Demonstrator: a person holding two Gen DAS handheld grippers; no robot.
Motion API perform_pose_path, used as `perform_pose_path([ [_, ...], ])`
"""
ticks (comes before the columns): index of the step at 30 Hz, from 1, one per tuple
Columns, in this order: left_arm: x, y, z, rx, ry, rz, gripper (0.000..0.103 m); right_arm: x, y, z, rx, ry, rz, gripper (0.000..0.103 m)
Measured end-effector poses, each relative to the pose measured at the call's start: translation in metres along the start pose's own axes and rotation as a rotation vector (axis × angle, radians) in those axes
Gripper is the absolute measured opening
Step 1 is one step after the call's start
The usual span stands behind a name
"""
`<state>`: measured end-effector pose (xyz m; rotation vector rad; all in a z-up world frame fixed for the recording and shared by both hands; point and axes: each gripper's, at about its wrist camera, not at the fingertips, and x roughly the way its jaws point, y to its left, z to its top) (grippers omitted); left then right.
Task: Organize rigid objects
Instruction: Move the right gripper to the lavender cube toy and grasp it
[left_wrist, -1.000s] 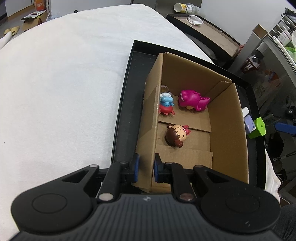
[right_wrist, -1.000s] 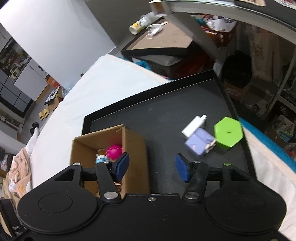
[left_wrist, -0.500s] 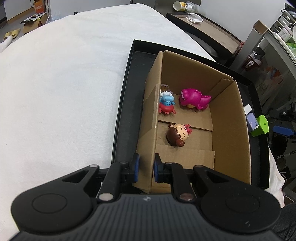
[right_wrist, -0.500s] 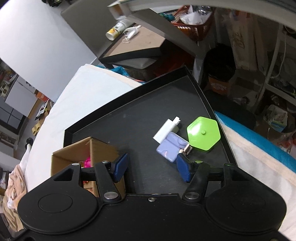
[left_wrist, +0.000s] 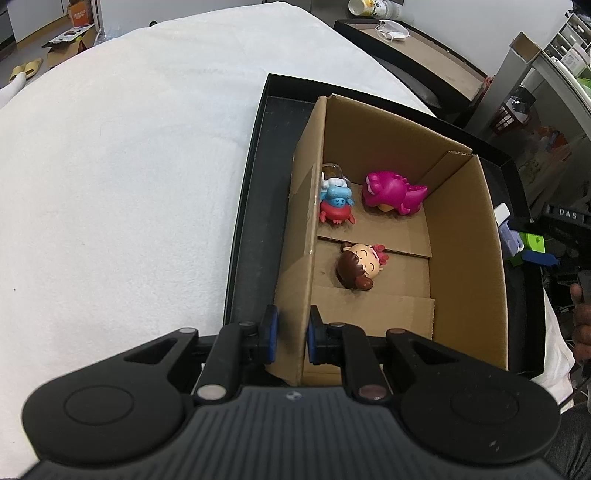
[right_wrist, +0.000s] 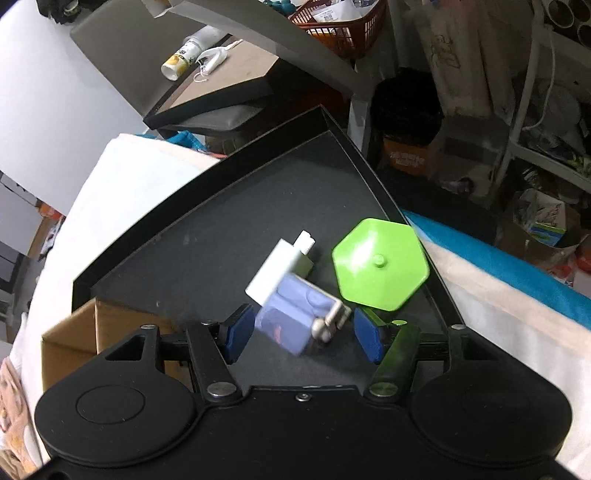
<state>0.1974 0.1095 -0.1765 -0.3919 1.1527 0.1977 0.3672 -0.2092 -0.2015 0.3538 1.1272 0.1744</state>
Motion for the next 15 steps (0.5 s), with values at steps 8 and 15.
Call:
perform_pose_path([
  [8,0.001,0.001,0.000,0.000,0.003,0.001,0.014,0.017,0.004,0.001,0.002,0.017,-0.029,0.066],
  [15,0.001,-0.002,-0.001,0.005,0.003,0.008,0.014,0.015,-0.001,-0.009,-0.002,0.055,-0.067,0.049],
])
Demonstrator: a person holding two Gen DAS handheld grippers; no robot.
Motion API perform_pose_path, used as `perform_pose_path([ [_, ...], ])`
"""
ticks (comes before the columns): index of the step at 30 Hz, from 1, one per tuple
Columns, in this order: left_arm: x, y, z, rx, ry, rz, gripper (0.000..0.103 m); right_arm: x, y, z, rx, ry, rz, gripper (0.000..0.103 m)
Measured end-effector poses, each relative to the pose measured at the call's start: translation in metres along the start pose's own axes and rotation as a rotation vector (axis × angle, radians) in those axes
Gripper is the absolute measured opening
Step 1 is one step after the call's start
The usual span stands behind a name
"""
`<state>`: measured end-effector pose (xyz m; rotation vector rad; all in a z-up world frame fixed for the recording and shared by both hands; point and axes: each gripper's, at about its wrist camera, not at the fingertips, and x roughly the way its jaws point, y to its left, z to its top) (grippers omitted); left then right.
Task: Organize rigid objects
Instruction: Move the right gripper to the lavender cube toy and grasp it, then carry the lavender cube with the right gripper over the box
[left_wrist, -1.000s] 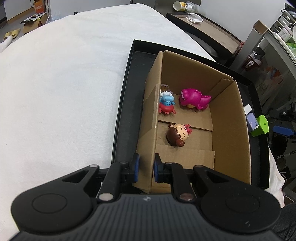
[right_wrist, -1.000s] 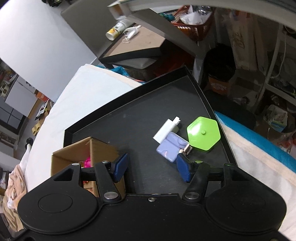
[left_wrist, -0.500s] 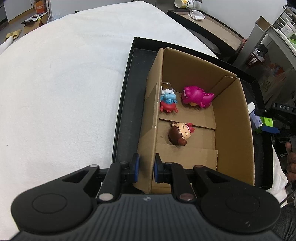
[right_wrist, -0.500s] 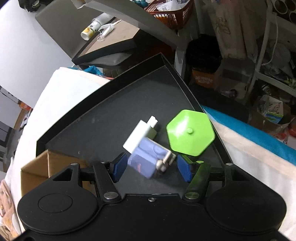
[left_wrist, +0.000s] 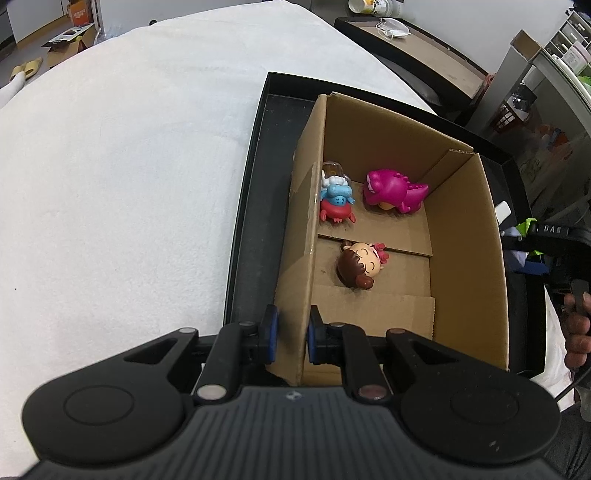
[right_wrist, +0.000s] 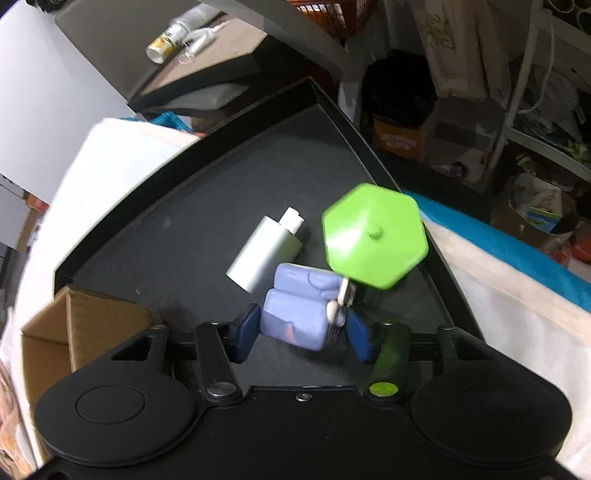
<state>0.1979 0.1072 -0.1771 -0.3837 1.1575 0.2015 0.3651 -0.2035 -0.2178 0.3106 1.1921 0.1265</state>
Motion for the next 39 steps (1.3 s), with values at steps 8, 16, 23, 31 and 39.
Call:
perform_pose_path([
  [8,0.003,-0.001,-0.002,0.001,0.005,0.009,0.014,-0.002,0.010,-0.006,-0.085,-0.012,-0.052,0.047],
  [16,0.004,-0.003,-0.002,0.005,0.008,0.017,0.014,-0.021,0.015,-0.009,-0.108,-0.009,-0.006,0.046],
  [23,0.004,-0.003,-0.002,0.011,0.008,0.012,0.014,-0.043,0.023,-0.014,-0.116,-0.029,0.035,0.046],
  [31,0.003,-0.001,-0.002,0.007,0.006,0.003,0.014,-0.075,0.049,-0.014,-0.153,-0.079,0.099,0.046],
  [39,0.003,0.002,-0.002,0.004,0.004,-0.010,0.014,-0.100,0.086,-0.015,-0.218,-0.118,0.160,0.046],
])
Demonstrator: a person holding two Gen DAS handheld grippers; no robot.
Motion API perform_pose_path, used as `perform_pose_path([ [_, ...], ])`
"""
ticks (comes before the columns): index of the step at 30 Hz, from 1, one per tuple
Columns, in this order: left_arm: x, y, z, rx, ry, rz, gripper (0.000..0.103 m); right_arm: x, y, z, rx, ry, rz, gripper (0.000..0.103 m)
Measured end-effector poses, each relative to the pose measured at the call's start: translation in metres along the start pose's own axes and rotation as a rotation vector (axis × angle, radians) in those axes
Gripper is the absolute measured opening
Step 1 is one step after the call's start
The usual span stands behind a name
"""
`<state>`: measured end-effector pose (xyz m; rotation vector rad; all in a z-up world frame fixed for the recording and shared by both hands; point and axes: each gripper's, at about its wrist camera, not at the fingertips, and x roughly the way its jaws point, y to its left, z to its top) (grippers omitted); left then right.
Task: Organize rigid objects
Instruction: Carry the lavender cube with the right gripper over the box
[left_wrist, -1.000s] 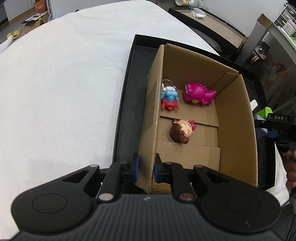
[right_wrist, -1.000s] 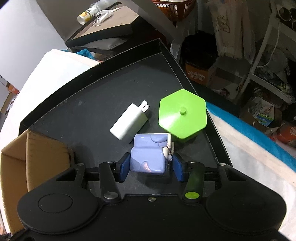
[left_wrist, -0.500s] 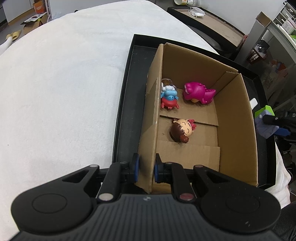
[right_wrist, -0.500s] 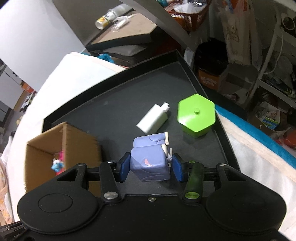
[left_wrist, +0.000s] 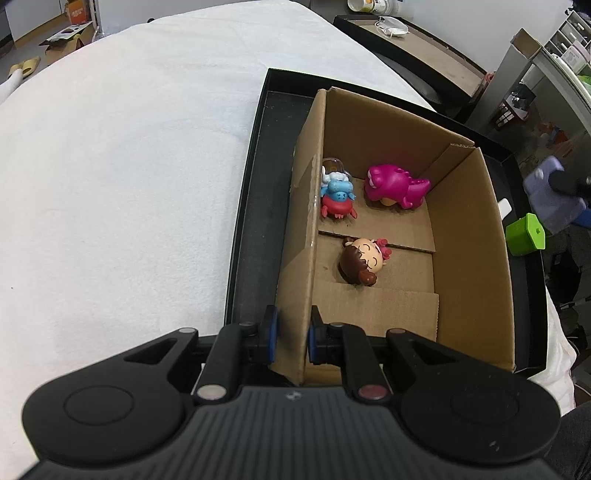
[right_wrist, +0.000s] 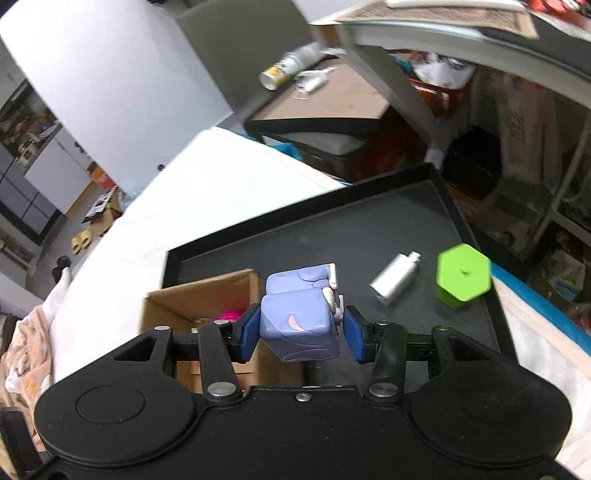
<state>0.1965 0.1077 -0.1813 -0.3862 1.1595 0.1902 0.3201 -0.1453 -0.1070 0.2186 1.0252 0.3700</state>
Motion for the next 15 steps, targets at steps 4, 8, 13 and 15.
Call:
perform_pose_path([
  [4,0.000,0.001,0.000,0.006,0.001,-0.006,0.014,-0.002,0.021,0.001,-0.037,-0.002,0.027,0.046],
  [8,0.000,0.002,0.000,0.008,-0.003,-0.012,0.015,-0.001,0.040,-0.002,-0.073,0.000,0.051,0.046],
  [13,-0.001,0.002,0.000,0.010,-0.003,-0.017,0.015,0.005,0.060,-0.006,-0.105,0.017,0.069,0.046],
  [15,-0.001,0.002,-0.001,0.016,-0.004,-0.016,0.015,0.008,0.067,-0.008,-0.122,0.025,0.074,0.046],
])
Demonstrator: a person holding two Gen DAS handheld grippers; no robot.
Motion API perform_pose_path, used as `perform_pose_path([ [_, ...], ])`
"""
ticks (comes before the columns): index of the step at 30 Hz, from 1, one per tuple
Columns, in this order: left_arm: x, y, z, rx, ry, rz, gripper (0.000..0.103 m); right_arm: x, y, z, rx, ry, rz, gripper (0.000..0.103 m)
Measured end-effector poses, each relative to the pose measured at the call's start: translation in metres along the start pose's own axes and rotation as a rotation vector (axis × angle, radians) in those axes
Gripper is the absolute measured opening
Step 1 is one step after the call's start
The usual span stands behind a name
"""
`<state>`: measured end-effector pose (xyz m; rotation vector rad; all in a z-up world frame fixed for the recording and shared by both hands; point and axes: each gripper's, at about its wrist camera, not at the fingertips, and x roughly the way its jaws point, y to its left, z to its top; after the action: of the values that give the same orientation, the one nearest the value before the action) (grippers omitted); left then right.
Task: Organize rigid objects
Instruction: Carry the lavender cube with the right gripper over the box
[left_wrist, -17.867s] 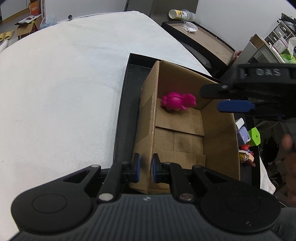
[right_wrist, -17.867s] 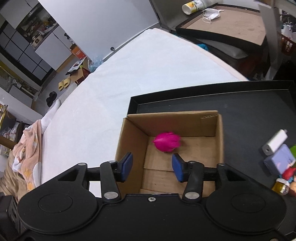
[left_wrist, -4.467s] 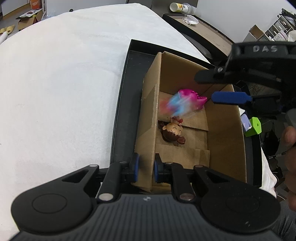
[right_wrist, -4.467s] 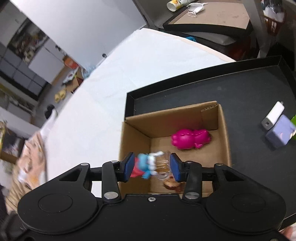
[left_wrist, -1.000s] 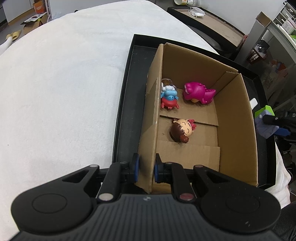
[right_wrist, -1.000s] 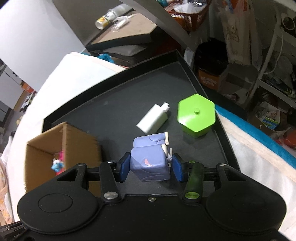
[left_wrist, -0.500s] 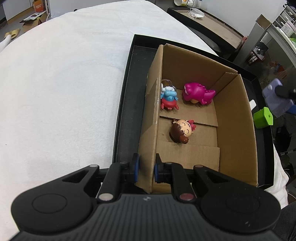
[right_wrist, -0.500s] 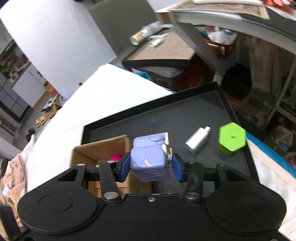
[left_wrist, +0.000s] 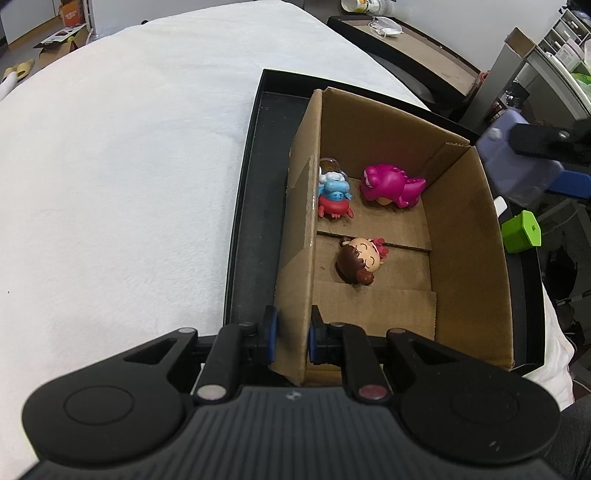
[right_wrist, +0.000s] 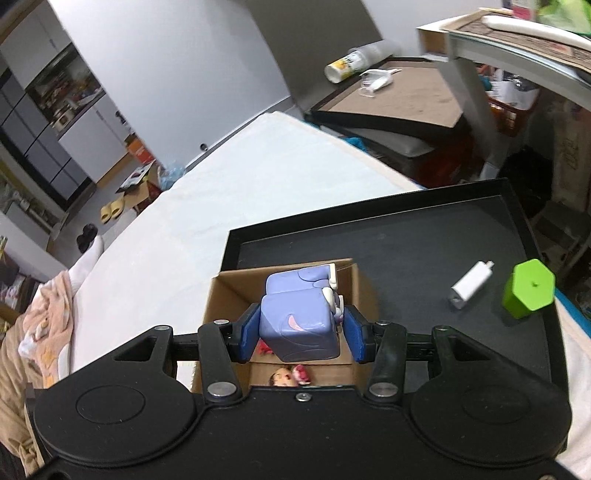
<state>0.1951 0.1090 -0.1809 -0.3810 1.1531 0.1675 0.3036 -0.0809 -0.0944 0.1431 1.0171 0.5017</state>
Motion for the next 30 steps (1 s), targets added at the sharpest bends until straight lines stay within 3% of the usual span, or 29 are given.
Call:
perform_pose_path([
  [23,0.000,0.010,-0.001,-0.029,-0.010,-0.048,0.016,0.053,0.025,-0.016,-0.023,0.107,-0.045,0.046],
  [30,0.000,0.008,0.000,-0.017,-0.005,-0.045,0.017,0.061,0.022,-0.016,0.039,0.126,-0.009,0.048],
])
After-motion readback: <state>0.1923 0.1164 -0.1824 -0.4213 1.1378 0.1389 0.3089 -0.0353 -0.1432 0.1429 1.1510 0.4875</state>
